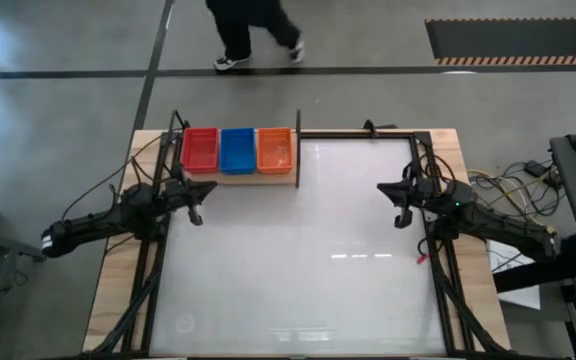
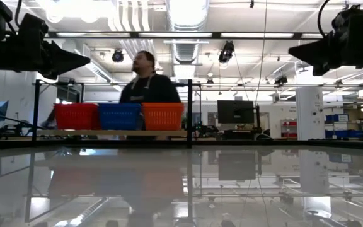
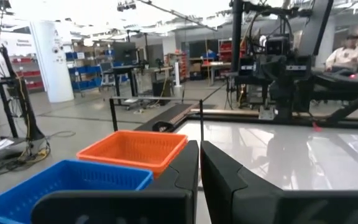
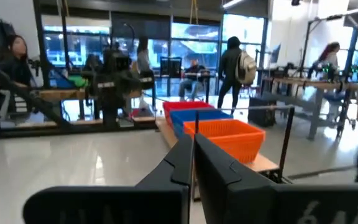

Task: Stack baskets on shelf by color
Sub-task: Return to Home Position

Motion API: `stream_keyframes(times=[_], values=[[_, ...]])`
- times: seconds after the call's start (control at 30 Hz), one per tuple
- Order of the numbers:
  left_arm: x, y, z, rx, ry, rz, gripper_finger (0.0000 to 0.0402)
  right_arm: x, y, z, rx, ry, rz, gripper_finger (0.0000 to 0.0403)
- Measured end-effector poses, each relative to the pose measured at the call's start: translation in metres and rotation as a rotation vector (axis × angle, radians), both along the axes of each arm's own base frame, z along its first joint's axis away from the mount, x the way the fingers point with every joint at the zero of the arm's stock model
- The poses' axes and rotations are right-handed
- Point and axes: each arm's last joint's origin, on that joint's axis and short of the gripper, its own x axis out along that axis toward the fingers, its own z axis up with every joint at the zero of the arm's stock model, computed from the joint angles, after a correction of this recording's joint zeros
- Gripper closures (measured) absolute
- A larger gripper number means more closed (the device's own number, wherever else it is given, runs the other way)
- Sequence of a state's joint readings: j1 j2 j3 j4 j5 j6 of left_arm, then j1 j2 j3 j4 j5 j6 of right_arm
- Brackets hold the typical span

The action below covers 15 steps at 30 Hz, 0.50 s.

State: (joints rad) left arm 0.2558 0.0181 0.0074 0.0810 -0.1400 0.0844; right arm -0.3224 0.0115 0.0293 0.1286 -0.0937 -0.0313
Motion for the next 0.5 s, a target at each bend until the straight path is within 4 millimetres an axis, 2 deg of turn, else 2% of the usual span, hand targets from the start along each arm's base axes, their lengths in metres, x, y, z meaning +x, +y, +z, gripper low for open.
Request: stream_keyframes(times=[0.23,0.5], values=[[0.0005,0.0003,-0.0039,-0.041,0.025,0.000,0.0401,0.0007,-0.0015,-0.0025,0.033,-0.026,-0.020,0.0394],[0.0018,0.0008,-0.0068,-0.067,0.049,0.006,0.0401,0.0018,-0.0025,-0.0041,-0.005,0.003,-0.051,0.0394]])
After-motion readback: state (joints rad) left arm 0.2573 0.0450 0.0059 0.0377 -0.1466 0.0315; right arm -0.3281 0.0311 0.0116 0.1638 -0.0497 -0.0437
